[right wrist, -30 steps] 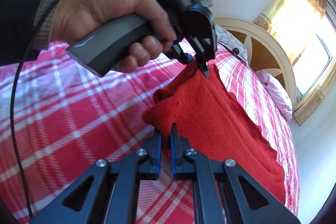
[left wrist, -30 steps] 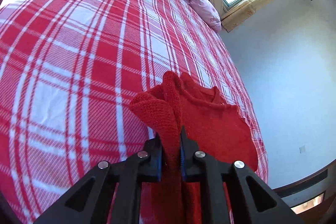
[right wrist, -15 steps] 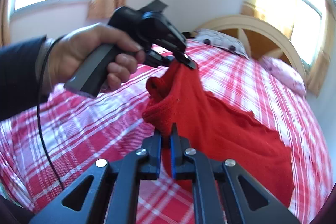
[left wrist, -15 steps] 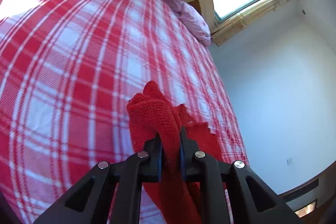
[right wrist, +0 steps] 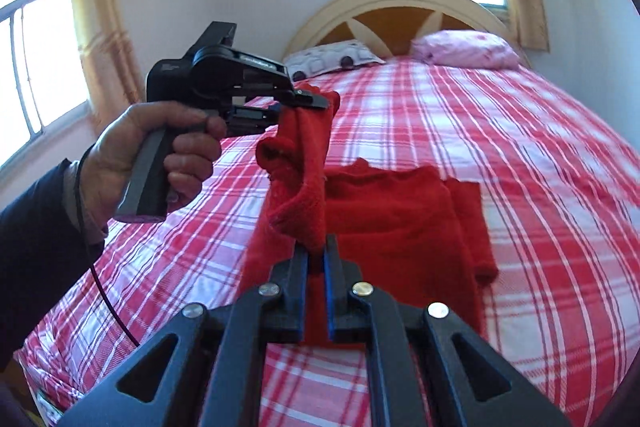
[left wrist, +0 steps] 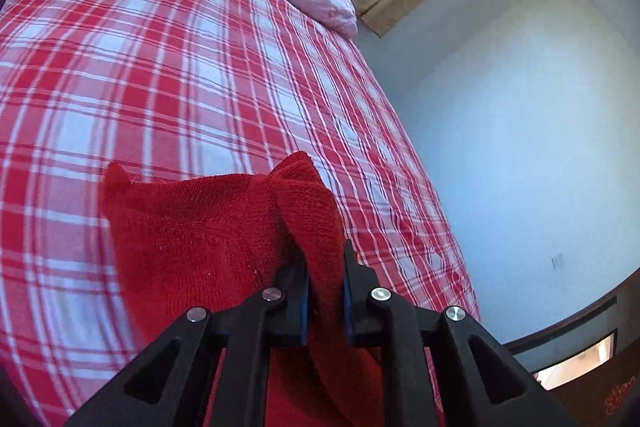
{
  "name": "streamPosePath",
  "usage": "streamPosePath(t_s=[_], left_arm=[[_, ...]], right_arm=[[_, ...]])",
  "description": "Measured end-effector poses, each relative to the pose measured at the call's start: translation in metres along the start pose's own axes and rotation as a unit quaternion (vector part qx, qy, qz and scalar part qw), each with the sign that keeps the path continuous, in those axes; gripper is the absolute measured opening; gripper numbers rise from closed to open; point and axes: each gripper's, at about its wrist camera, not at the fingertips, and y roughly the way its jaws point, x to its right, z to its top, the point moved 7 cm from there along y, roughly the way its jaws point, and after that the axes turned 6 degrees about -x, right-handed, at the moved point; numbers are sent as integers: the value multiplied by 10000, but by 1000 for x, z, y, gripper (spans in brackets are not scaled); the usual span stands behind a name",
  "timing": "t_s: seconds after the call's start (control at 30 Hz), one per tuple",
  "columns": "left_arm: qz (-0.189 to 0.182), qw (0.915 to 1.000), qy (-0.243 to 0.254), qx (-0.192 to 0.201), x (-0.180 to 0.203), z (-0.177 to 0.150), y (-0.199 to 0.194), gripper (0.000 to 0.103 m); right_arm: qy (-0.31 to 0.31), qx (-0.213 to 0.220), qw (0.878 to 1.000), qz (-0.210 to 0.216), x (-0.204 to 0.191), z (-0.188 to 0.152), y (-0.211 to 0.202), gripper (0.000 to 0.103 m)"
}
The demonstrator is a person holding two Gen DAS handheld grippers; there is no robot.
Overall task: Fold small clothes
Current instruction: 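Lift the side edge with both grippers and fold it over the sweater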
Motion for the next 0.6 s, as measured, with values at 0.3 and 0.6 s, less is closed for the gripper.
streamPosePath(t_s=[0.3,0.6], left_arm=[[358,9976,181,-559,15,-3,79,12],[686,9931,287,-903,23,-20,122,19]], right_arm=[[1016,-183,9947,30,72,-20,-7,9],[1866,-533,9810,84,120,-56,-2,5]])
